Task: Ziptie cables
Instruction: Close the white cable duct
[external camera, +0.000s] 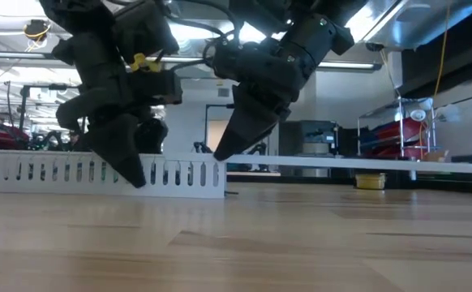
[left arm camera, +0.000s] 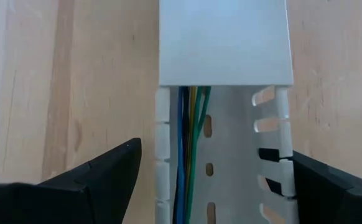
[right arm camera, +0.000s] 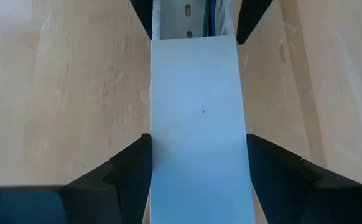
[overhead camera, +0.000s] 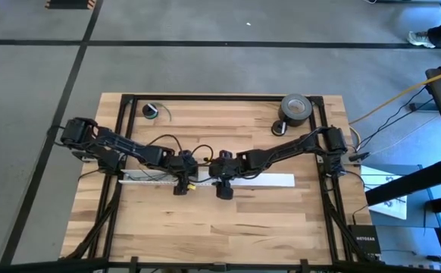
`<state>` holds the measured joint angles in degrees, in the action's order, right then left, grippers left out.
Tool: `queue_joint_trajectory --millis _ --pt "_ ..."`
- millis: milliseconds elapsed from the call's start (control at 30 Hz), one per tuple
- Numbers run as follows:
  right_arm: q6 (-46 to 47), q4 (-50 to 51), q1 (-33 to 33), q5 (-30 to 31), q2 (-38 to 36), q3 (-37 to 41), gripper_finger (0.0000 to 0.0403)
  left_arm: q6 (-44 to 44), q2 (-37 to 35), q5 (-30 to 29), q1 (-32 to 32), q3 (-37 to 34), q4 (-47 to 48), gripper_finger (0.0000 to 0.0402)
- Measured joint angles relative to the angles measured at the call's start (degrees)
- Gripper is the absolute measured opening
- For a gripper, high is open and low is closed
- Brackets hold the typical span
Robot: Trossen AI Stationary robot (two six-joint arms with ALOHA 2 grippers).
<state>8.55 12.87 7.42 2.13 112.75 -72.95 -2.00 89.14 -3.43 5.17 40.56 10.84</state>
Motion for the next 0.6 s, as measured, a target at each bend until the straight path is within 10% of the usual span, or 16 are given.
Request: queue_joint_trajectory --millis 600 --pt "-1.8 -6.6 0.1 0.3 1.7 -0.4 0.0217 2.3 0.0 3.0 0.4 0.0 -4.4 0.0300"
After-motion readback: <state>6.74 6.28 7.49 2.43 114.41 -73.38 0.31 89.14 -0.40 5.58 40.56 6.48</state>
